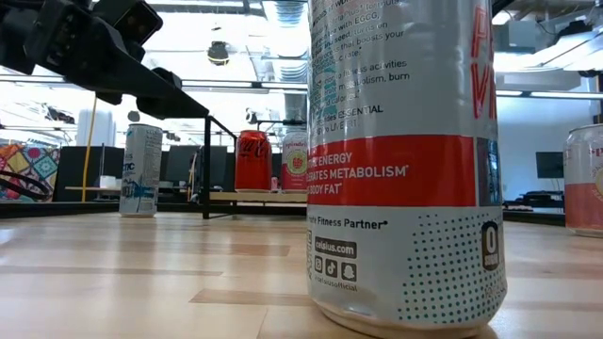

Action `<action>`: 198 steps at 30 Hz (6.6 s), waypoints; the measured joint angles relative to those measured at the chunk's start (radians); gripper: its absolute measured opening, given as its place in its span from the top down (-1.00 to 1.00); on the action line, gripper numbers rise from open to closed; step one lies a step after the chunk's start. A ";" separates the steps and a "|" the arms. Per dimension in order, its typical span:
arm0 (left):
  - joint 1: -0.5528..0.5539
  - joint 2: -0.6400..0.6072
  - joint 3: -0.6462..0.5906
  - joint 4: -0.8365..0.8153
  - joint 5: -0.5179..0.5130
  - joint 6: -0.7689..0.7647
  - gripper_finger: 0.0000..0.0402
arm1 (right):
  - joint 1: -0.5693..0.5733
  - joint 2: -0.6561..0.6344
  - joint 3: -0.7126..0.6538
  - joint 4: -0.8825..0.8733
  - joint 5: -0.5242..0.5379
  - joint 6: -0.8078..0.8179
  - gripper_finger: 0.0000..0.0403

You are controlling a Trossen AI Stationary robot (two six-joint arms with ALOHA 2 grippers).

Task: Place canned beverage on shelf
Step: Put the right white pink soda can on the shelf and align with other white pink soda can, then adjust the white blue soda can on the shelf, then adjust the pink white soda can on the shelf

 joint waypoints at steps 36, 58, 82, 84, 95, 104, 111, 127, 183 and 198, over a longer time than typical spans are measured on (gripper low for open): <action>0.000 0.000 0.000 -0.010 0.000 -0.003 -0.88 | -0.069 0.000 0.000 0.105 -0.011 -0.088 0.90; 0.000 0.000 0.000 -0.022 -0.001 -0.005 -0.88 | -0.057 -0.009 0.001 -0.067 0.073 -0.101 0.90; 0.000 0.000 0.000 -0.029 -0.001 -0.001 -0.88 | 0.065 -0.009 0.040 -0.080 0.045 -0.099 0.90; 0.000 0.000 0.000 -0.029 -0.001 0.004 -0.88 | 0.100 -0.009 0.055 -0.041 0.045 -0.099 0.90; 0.000 0.000 0.000 -0.029 0.000 -0.009 -0.88 | 0.110 -0.003 0.078 0.202 -0.005 -0.152 0.90; 0.000 0.000 0.000 -0.029 0.002 -0.013 -0.88 | 0.058 0.056 0.078 0.282 -0.024 -0.158 0.90; 0.000 0.000 0.000 -0.029 0.002 -0.013 -0.88 | 0.022 0.067 0.078 0.288 -0.016 -0.158 0.90; 0.000 0.000 0.000 -0.030 0.003 -0.004 -0.88 | -0.017 0.067 0.078 0.308 -0.004 -0.167 0.90; -0.008 0.000 0.000 -0.066 0.034 -0.004 -0.88 | 0.113 0.429 0.480 0.213 0.073 -0.155 0.90; -0.008 0.000 0.000 -0.068 0.034 0.001 -0.88 | 0.082 0.429 0.480 0.212 0.071 -0.158 0.90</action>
